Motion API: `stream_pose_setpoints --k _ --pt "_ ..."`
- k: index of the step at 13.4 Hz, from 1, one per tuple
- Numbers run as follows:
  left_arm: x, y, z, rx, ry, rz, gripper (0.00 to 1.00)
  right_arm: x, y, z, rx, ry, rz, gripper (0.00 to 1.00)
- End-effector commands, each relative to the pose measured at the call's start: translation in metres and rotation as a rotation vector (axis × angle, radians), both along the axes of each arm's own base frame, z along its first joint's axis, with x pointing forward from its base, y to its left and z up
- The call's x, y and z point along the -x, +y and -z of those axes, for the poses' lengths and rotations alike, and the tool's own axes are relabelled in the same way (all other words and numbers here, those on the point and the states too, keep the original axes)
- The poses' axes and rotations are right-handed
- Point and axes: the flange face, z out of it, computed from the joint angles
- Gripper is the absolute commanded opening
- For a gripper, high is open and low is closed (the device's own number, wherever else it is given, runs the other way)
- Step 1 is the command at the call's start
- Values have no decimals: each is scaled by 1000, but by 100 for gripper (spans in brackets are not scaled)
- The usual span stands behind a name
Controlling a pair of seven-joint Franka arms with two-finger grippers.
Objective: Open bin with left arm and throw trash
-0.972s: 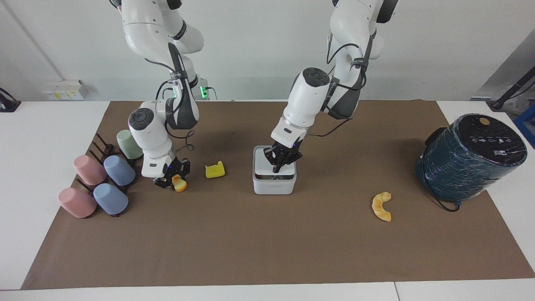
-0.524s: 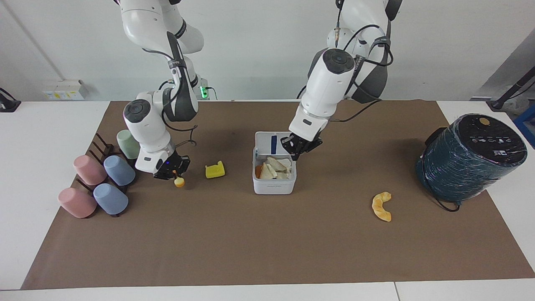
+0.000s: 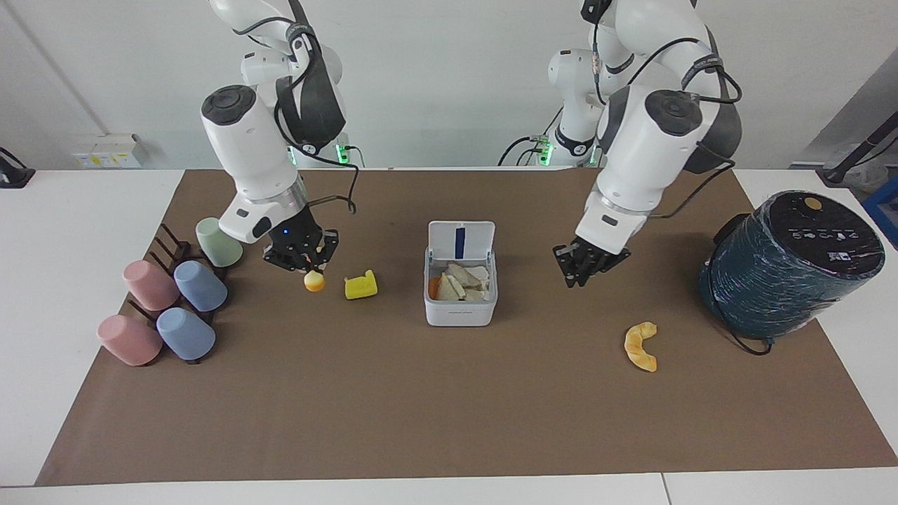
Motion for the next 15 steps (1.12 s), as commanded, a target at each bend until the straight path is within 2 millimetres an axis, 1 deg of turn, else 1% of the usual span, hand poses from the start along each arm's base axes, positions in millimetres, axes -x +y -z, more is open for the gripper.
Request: stream_pose_setpoints --k 1,3,4,5,6,7,8,10,11,12,15 --pt "3 31 17 -12 -59 31 75 -3 41 -13 -59 -5 42 0" --pt "4 53 35 -19 -97 58 84 -3 83 -9 -69 -17 14 0" --pt "2 63 39 -25 -105 74 87 -4 108 -4 -76 -23 -20 0" --pt "0 69 44 -31 -106 92 89 -3 126 6 -80 -9 -24 0" --pt "-5 77 47 -38 -119 105 89 -2 138 14 -85 9 11 0" --pt "-8 88 54 -48 -134 103 89 -2 151 16 -98 13 52 0" --pt "-11 90 70 -54 -141 115 89 1 167 19 -109 17 76 0" --pt "-14 96 96 -73 -174 152 88 5 187 29 -121 26 113 0" --pt "-17 105 105 -77 -188 163 87 9 200 36 -127 35 130 0" --pt "-19 108 113 -82 -186 182 87 12 209 44 -131 45 148 0" --pt "-28 108 141 -91 -204 218 85 12 214 52 -141 63 163 0"
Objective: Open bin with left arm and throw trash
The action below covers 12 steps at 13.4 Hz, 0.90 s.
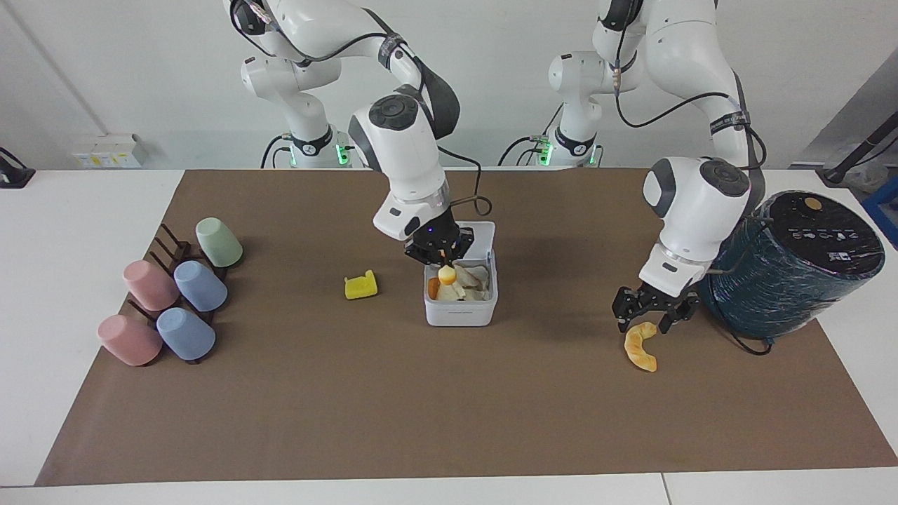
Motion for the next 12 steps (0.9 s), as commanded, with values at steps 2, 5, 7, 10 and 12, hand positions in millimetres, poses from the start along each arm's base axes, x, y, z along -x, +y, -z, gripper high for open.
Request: stream_pose_setpoints --k 2,5,7,10,12 --pt "-8 2 25 -17 -49 38 83 -7 3 4 -25 6 47 0" --pt "-11 13 42 -64 -45 90 81 -7 4 9 -28 7 48 27" --pt "-12 19 47 -66 -42 84 80 -6 4 13 -24 13 48 56" --pt "-3 20 63 -66 -24 86 77 -6 4 12 -25 9 48 92" --pt "3 18 73 -65 -11 89 75 -6 5 13 -25 10 46 100"
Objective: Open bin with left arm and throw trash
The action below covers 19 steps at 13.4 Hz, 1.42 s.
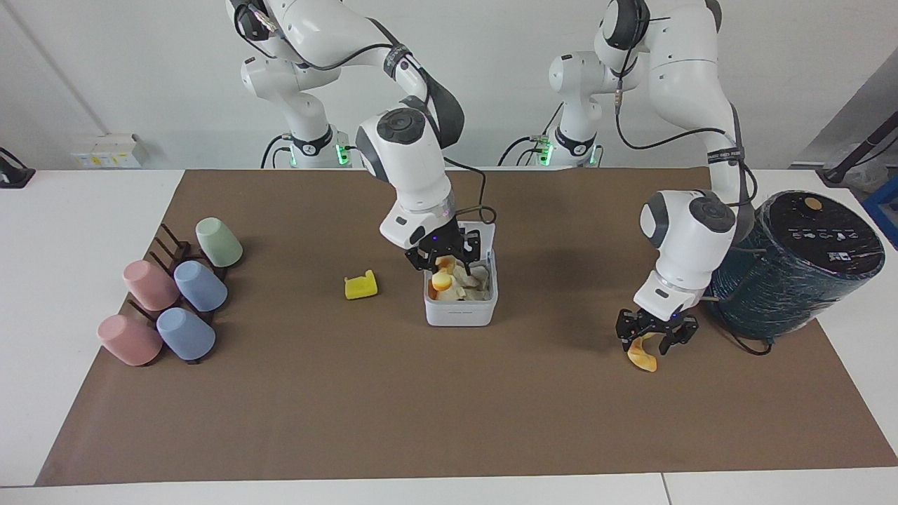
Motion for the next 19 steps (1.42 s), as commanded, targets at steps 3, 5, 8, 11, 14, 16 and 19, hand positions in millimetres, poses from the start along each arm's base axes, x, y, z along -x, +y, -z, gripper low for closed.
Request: stream_pose_setpoints --k 3,5,8,11,14,16,19 --pt "15 1 20 -17 3 22 68 10 22 1 -23 5 4 100" --pt "16 1 22 -17 4 22 60 16 30 2 -25 13 17 100" --pt "19 1 26 -17 12 23 27 11 24 -3 -24 8 21 100" --pt "14 -1 19 -16 1 25 0 1 -5 -37 -24 -42 55 100" --pt "-3 -15 -6 -10 16 20 0 -26 -80 -62 10 -77 141 100" --pt "-12 -47 -34 1 36 9 0 -28 -111 -53 114 -61 71 100" --pt "-2 -114 -74 16 104 -76 0 -14 -173 -16 193 -24 -145 100"
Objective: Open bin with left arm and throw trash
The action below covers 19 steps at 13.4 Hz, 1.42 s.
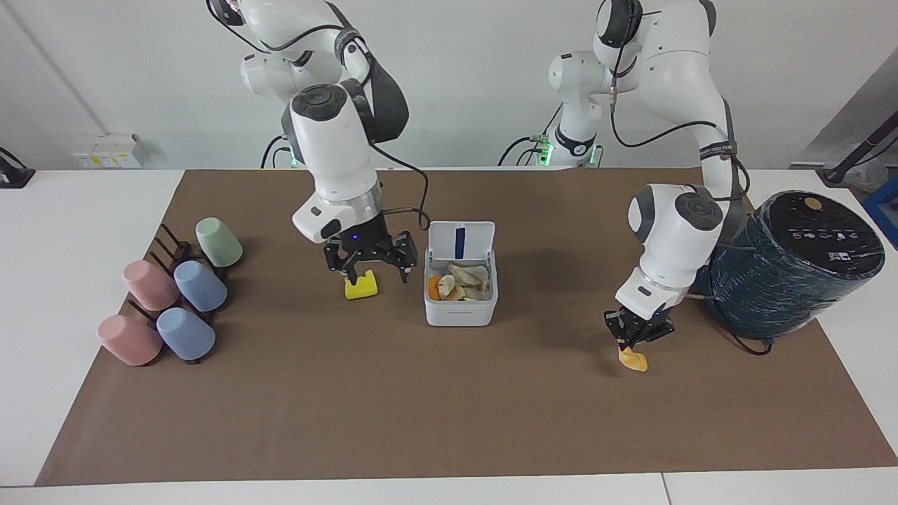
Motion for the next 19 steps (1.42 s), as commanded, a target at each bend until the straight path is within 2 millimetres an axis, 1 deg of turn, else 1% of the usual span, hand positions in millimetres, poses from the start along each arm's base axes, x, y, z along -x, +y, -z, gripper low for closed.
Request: stream_pose_setpoints --k 1,2,3,4,5,6,7,9,10,11,13,14,15,16,17,18,19 --pt "12 -61 -36 -9 68 -62 0 34 -47 38 60 62 -164 100" --pt "21 -80 -46 -5 104 -83 0 40 -65 54 59 65 -220 100" --pt "34 -97 -64 11 130 -100 0 49 -70 71 39 70 -260 100" --pt "47 -109 -82 25 152 -107 0 54 -72 86 25 69 -287 100" --pt "60 -123 -93 39 172 -122 0 61 -73 105 26 70 -310 100" --pt "72 -147 -97 51 177 -150 0 67 -74 123 25 53 -310 100" --pt "84 -175 -98 62 171 -181 0 71 -73 137 -1 42 -288 100" --pt "104 -211 -99 76 171 -225 0 74 -68 152 -26 44 -295 100" --pt "114 -229 -100 91 160 -231 0 74 -69 155 -24 47 -320 100" --pt "121 -240 -101 109 146 -244 0 74 -68 159 -22 51 -340 98" --pt "130 -253 -96 120 143 -252 0 76 -67 164 -23 54 -342 75" --pt "134 -254 -96 122 138 -249 0 77 -64 169 -23 57 -347 70" --pt "134 -255 -94 128 133 -247 0 80 -65 174 -22 58 -345 67" --pt "135 -256 -95 129 132 -246 13 79 -65 176 -22 52 -348 56" --pt "135 -255 -94 127 134 -246 42 79 -65 176 -22 53 -349 38" --pt "139 -260 -94 126 135 -236 64 79 -65 176 -21 52 -351 14" --pt "141 -263 -94 126 137 -238 71 79 -65 176 -22 52 -346 0"
